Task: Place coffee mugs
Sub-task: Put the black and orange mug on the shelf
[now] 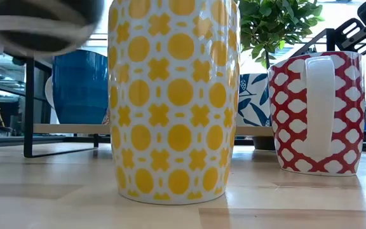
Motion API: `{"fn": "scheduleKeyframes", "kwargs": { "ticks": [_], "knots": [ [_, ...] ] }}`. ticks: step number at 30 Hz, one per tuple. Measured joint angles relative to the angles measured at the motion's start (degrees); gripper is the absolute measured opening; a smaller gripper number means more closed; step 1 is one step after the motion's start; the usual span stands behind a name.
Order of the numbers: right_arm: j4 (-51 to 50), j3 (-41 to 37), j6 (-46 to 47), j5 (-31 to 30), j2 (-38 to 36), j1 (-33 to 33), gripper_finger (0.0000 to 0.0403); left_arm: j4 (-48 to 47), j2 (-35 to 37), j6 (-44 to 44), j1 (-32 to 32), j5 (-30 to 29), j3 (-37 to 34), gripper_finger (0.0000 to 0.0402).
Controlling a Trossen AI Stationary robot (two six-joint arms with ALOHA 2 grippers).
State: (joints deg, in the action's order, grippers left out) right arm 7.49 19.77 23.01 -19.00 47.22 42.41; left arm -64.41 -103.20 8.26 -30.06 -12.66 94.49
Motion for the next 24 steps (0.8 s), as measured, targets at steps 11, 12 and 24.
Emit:
{"fn": "scheduleKeyframes", "kwargs": {
  "ticks": [11, 12, 24],
  "knots": [
    [-0.09, 0.00, 0.97, 0.04, 0.00, 0.00, 0.0069, -2.07, 0.07, -18.66, 13.96, 0.54, 6.07, 0.0003],
    [-0.43, 0.00, 0.96, 0.06, 0.00, 0.00, 0.0069, -1.94, 0.07, -19.61, 15.05, 0.51, 6.07, 0.0003],
    [-4.90, 0.00, 0.95, 0.15, 0.00, 0.00, 0.0069, 1.95, -5.42, -29.87, 23.13, 4.61, 6.11, 0.0003]
  ]
}}
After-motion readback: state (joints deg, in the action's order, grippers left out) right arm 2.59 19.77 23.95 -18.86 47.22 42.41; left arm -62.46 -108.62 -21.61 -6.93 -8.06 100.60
